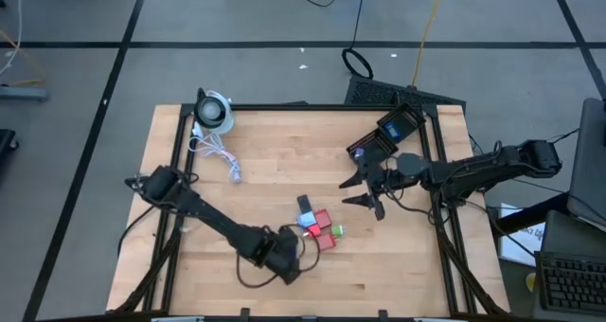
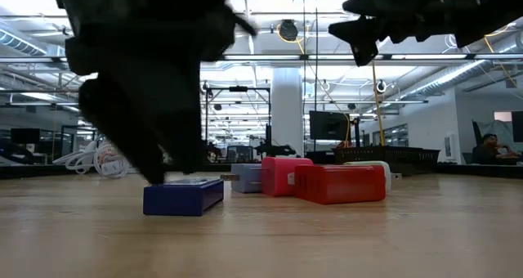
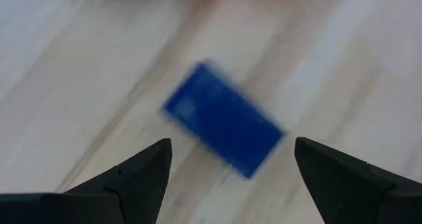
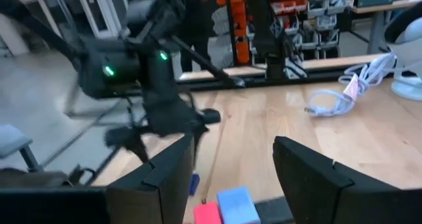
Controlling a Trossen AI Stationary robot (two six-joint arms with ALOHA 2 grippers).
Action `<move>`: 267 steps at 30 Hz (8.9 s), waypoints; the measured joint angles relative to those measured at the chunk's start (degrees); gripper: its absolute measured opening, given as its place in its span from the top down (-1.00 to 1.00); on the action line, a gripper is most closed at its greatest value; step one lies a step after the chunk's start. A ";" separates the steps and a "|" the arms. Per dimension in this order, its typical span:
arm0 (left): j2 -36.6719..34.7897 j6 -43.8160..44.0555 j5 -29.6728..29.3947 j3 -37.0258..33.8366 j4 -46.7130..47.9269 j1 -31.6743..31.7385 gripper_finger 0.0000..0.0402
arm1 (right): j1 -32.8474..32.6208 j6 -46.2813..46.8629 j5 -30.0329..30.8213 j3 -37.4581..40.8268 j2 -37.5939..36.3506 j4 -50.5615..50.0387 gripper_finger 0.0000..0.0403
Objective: Pick & Place Office items
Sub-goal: Put the violet digital timer into the top black bin
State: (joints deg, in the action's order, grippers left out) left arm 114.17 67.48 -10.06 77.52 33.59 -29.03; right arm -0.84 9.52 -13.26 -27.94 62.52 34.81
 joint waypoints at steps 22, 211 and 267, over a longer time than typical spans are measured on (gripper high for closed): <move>2.29 15.63 7.33 0.29 5.55 3.05 -0.55 | 0.00 0.29 0.11 -0.02 0.00 0.89 0.03; -93.15 -56.78 3.56 -76.59 -58.65 24.62 -0.98 | 15.46 9.04 34.75 11.23 -9.51 -2.08 0.73; -93.13 -56.75 3.52 -76.59 -58.67 24.62 -0.98 | 43.76 0.28 44.46 -16.79 3.13 -65.07 0.73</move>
State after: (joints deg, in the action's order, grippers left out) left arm 21.04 10.73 -6.55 0.93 -25.08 -4.40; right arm 42.92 9.80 31.20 -44.73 65.65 -30.26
